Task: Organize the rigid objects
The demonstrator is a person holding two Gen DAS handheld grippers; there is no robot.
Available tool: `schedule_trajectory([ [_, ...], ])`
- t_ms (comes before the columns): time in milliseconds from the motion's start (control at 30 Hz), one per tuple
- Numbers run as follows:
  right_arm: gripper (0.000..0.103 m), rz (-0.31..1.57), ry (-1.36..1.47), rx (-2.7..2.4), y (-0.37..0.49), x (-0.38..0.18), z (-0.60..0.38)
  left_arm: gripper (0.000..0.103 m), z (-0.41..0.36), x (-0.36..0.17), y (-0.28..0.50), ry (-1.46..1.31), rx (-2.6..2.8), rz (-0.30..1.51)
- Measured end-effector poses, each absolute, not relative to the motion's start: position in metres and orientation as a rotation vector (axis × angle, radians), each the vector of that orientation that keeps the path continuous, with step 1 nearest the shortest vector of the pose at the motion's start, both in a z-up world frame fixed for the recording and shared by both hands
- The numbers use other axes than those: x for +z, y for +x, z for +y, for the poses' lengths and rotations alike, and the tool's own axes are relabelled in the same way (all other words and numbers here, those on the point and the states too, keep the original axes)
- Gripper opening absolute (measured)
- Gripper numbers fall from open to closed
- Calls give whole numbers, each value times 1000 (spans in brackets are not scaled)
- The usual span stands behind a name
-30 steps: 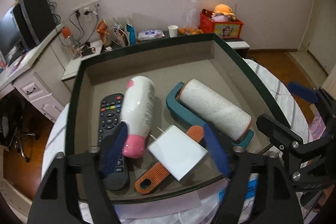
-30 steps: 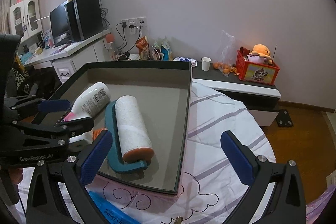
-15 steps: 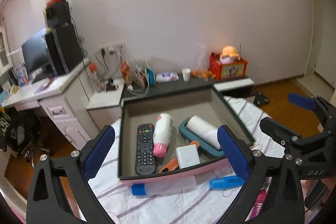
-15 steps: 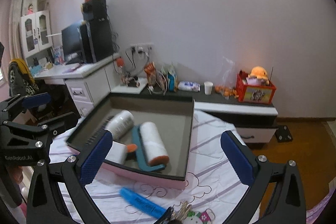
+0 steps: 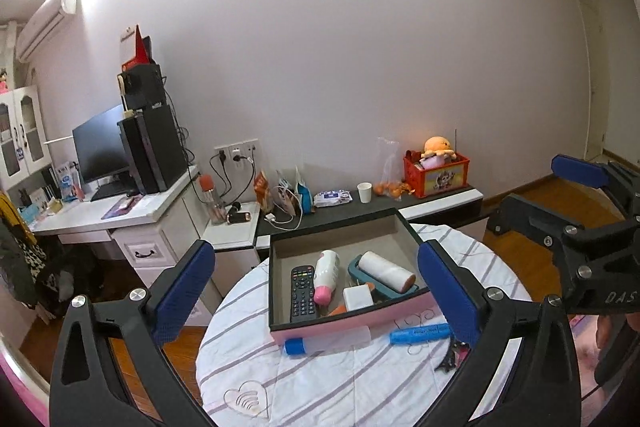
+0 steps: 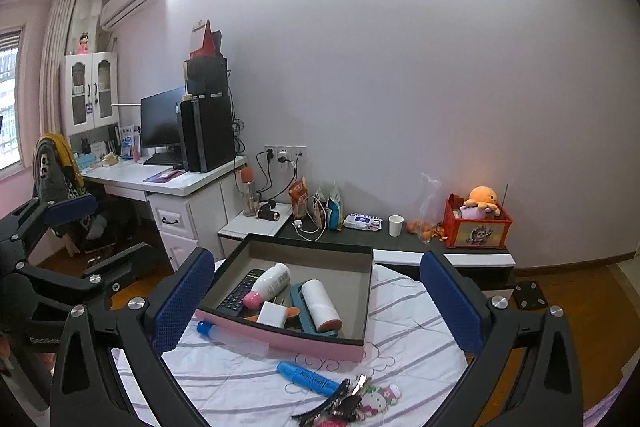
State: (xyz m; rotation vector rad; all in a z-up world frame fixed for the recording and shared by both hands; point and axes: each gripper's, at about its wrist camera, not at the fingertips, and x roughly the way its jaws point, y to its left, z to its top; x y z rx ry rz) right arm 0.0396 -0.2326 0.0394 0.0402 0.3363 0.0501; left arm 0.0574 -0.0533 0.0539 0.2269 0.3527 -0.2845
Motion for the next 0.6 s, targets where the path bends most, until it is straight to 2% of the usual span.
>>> schedule_trajectory([
  [600,103,369,46,12,-25,31,-213,103,-32,40,-18,223,-308,371],
])
